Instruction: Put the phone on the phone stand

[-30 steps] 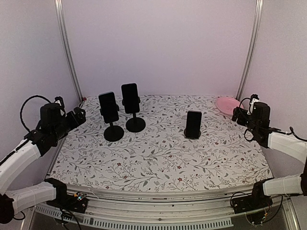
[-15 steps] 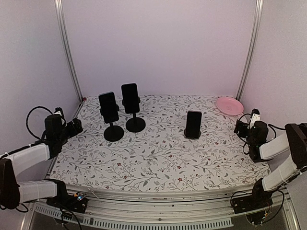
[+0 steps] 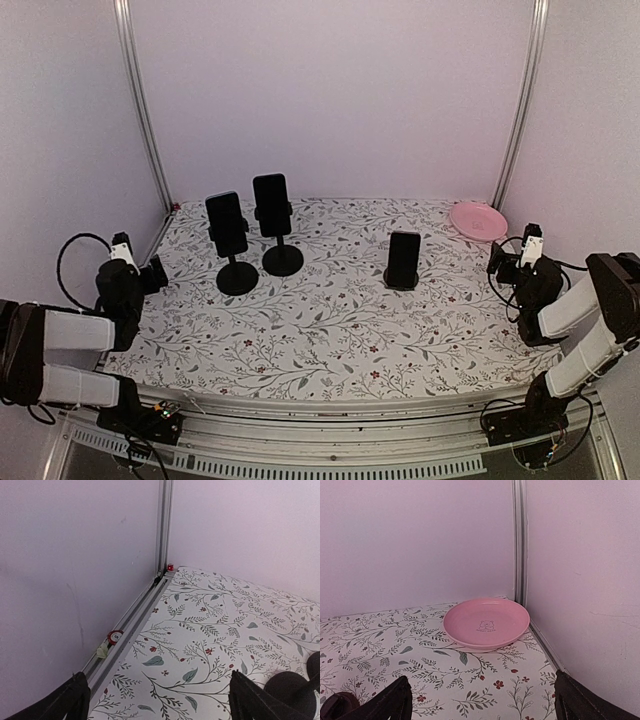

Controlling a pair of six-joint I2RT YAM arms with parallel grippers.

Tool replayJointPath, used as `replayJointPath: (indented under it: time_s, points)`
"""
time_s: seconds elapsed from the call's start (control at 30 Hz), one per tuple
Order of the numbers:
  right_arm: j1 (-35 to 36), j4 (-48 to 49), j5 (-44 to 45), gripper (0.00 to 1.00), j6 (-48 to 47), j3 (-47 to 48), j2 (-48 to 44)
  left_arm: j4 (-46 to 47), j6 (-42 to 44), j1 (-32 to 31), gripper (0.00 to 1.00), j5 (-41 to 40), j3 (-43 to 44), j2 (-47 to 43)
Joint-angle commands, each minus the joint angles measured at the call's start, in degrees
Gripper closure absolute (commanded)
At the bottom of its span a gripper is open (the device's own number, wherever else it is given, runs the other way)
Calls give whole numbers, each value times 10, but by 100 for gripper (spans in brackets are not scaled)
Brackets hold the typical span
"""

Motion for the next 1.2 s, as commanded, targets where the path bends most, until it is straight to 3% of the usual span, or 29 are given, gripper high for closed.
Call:
replayJointPath:
  time_s: [0.0, 0.13, 0.23, 0.4, 0.53, 0.63, 0.7, 0.77, 1.17]
  points:
    - [1, 23, -5, 1, -4, -3, 5, 185, 68, 0, 3, 10, -41, 39]
    - [2, 23, -5, 1, -4, -3, 5, 291, 91, 1, 3, 18, -54, 81]
    - [2, 24, -6, 1, -4, -3, 5, 227, 99, 3, 3, 74, -12, 100]
    - [1, 24, -6, 1, -4, -3, 5, 285, 106, 0, 3, 134, -31, 111]
    - [2, 24, -6, 1, -4, -3, 5, 614, 99, 7, 3, 121, -116, 265]
    - [1, 23, -6, 1, -4, -3, 5, 398, 110, 7, 3, 181, -45, 207]
    - [1, 23, -6, 1, -4, -3, 5, 401, 122, 6, 3, 185, -18, 235]
    - [2, 24, -6, 1, -4, -3, 5, 331, 105, 6, 3, 163, 0, 219]
    - [2, 22, -7, 1, -4, -1, 6, 329, 115, 3, 3, 165, 14, 232]
